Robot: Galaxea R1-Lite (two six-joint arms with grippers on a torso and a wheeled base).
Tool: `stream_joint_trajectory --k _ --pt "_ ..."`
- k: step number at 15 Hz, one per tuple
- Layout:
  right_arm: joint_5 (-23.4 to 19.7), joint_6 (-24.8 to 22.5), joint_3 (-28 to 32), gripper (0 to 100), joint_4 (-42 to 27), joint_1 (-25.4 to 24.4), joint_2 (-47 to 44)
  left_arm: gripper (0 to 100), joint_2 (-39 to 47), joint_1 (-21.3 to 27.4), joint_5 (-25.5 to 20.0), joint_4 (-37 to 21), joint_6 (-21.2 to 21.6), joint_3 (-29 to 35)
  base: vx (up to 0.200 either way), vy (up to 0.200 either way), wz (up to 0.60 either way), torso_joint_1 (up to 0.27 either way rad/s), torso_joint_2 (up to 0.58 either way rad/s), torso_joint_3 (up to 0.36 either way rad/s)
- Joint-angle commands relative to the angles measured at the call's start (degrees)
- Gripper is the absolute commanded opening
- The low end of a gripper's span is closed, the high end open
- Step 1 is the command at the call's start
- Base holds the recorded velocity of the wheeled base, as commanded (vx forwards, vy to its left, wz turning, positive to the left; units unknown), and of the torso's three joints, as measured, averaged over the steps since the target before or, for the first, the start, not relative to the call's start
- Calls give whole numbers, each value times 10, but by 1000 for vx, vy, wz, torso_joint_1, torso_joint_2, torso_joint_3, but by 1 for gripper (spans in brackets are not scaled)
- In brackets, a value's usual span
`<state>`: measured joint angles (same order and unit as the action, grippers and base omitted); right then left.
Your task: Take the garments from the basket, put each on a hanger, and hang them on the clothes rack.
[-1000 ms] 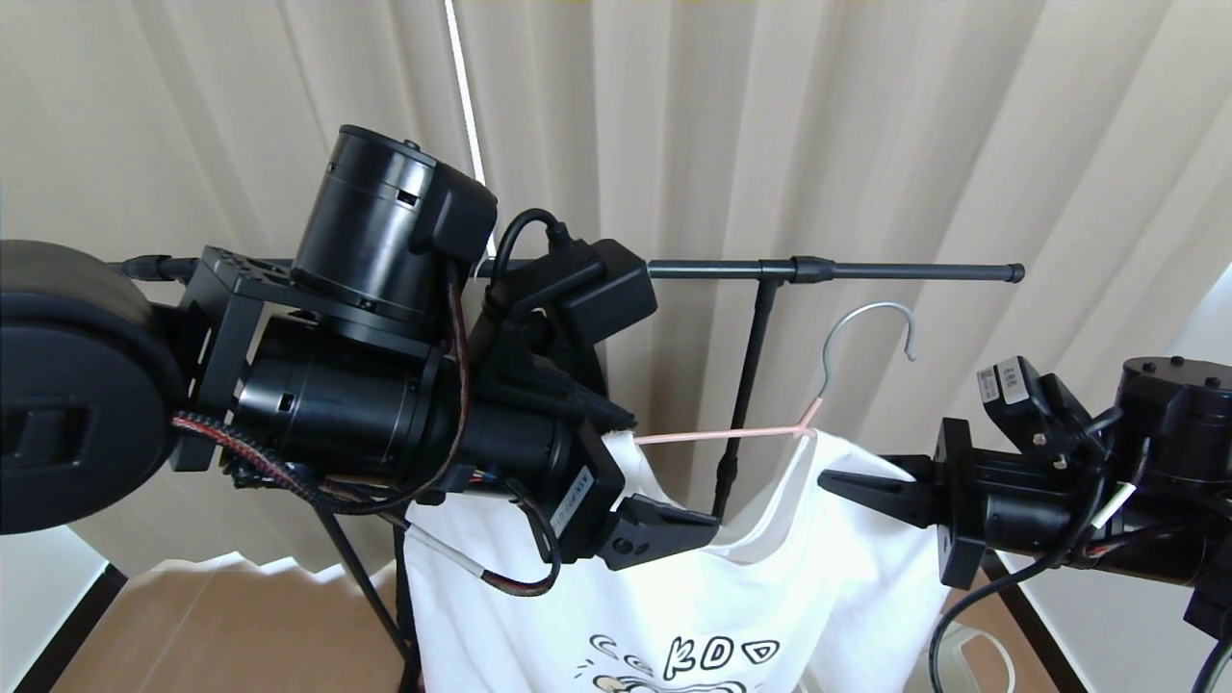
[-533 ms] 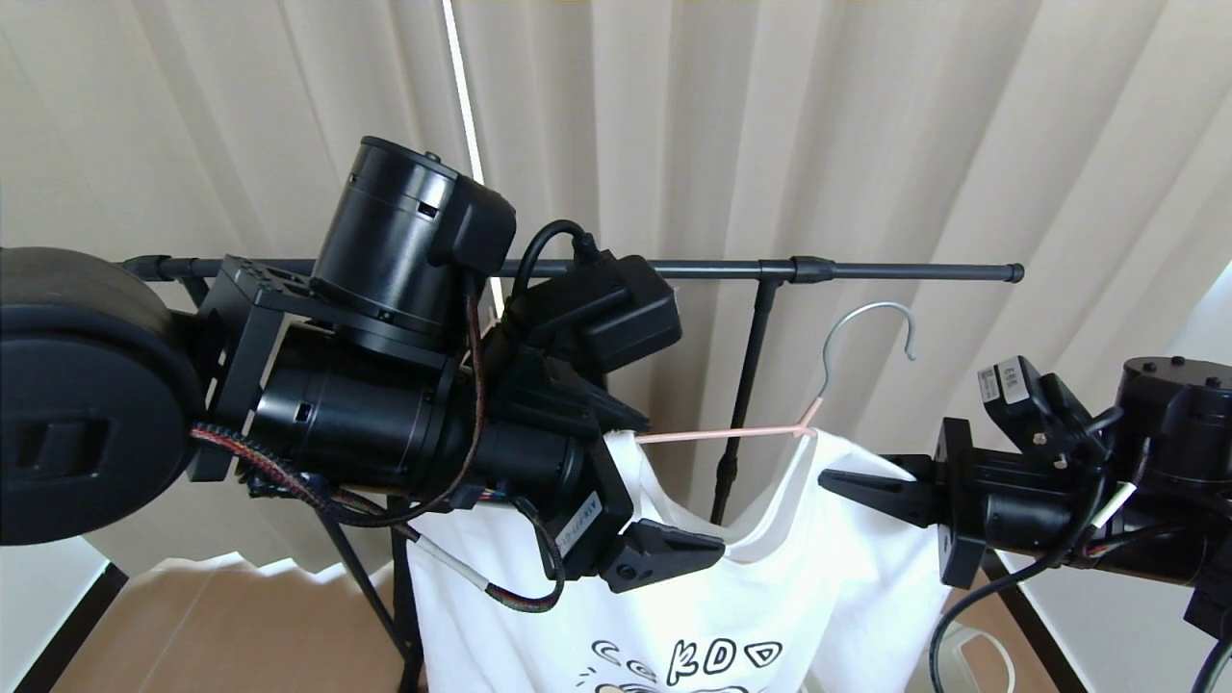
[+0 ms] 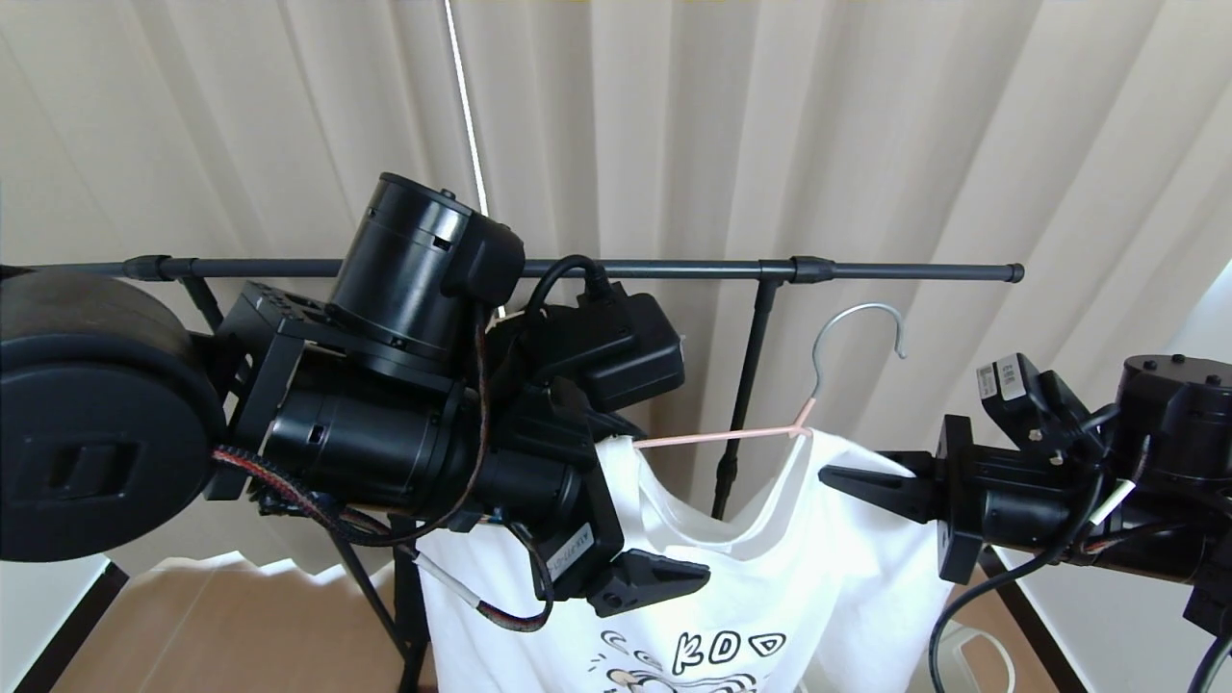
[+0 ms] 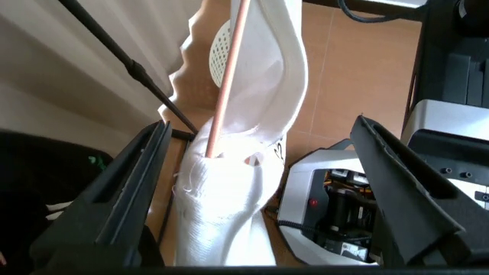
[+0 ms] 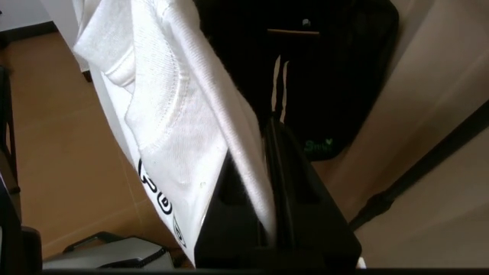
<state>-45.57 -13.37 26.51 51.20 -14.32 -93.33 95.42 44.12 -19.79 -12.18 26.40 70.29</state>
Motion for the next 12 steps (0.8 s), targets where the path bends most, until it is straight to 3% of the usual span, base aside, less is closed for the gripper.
stream_joint_trajectory --k 1,3,4,12 --pt "0 0 0 0 0 0 -2 100 -1 -3 0 1 0 -3 0 0 0 0 0 0" --pt "0 0 0 0 0 0 -1 100 -1 -5 0 1 0 -3 0 0 0 0 0 0" --pt "0 0 0 0 0 0 -2 0 -1 -5 0 0 0 -3 0 0 0 0 0 0" --pt "0 0 0 0 1 0 -1 0 -4 -11 0 1 1 -4 0 0 0 0 0 0"
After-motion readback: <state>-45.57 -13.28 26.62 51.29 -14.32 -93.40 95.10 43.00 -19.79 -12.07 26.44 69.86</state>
